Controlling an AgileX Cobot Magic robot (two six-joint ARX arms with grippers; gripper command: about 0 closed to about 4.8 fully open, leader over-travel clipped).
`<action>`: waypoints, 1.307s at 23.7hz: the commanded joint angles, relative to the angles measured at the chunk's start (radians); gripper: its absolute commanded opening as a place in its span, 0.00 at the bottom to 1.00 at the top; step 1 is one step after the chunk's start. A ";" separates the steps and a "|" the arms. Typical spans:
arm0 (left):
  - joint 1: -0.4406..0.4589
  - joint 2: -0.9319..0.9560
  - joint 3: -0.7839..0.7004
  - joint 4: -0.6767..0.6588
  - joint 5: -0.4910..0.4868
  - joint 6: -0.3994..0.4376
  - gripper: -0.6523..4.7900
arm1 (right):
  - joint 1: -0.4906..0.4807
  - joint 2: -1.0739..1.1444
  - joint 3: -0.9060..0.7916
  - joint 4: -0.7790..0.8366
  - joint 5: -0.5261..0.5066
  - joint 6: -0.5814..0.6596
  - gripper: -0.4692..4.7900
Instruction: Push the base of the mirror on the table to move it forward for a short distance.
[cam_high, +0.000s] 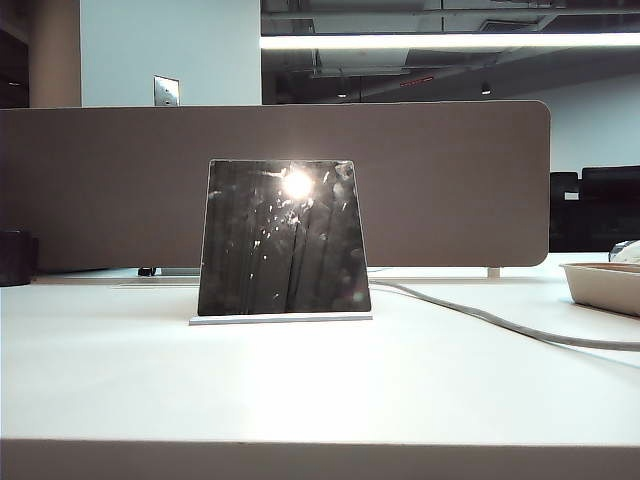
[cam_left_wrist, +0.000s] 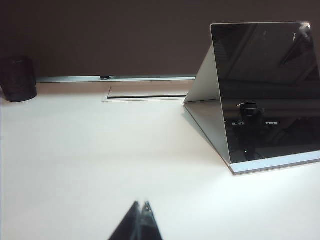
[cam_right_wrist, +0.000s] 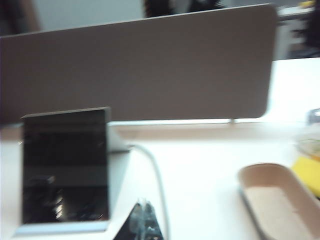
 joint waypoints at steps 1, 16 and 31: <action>0.002 0.001 0.001 0.011 0.004 0.004 0.12 | -0.001 -0.003 -0.006 0.051 0.101 0.003 0.08; 0.002 0.001 0.001 0.011 0.004 0.004 0.12 | 0.000 -0.005 -0.011 -0.005 0.116 0.008 0.08; 0.002 0.001 0.001 0.011 0.004 0.004 0.12 | -0.053 -0.013 -0.021 -0.003 0.085 0.008 0.08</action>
